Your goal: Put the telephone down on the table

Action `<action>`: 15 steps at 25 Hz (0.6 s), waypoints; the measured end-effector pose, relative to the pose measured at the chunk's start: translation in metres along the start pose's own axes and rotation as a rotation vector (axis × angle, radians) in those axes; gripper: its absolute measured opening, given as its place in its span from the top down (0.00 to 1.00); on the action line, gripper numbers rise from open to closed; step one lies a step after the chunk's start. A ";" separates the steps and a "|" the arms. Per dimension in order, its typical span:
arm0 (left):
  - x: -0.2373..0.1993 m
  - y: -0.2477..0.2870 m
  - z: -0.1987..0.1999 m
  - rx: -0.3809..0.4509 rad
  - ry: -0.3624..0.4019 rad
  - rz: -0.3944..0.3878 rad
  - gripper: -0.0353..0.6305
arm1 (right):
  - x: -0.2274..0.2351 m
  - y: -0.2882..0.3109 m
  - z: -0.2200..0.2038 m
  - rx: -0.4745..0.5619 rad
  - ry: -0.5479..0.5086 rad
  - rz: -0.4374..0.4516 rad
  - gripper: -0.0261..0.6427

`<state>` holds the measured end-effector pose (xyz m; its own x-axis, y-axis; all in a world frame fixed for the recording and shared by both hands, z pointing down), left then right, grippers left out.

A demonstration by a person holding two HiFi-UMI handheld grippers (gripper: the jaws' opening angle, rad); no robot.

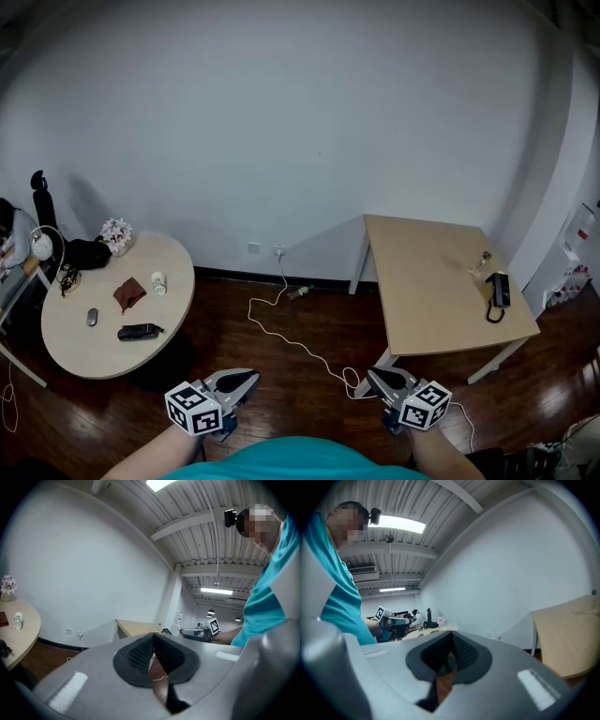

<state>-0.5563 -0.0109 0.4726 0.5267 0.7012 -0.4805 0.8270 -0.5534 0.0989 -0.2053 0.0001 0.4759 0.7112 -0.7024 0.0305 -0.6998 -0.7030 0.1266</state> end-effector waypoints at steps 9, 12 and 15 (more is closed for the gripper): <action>0.041 0.040 -0.025 0.051 -0.044 0.034 0.94 | 0.022 -0.034 -0.015 -0.043 -0.015 0.048 0.96; 0.047 0.042 -0.030 0.043 -0.026 0.037 0.94 | 0.025 -0.035 -0.011 -0.041 -0.036 0.056 0.96; 0.046 0.039 -0.032 0.047 -0.029 0.047 0.94 | 0.024 -0.035 -0.009 -0.036 -0.039 0.062 0.96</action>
<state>-0.4936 0.0142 0.4818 0.5580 0.6611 -0.5016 0.7912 -0.6062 0.0812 -0.1632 0.0084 0.4817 0.6625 -0.7490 0.0008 -0.7393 -0.6538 0.1612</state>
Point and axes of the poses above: the fingertips, and each gripper's own axes: y forward along the fingers, x to its right, z out of its top, the point moved 7 cm from there along -y, backward along the fingers, and after that the axes turned 11 degrees about -y, right-handed, at the moved point
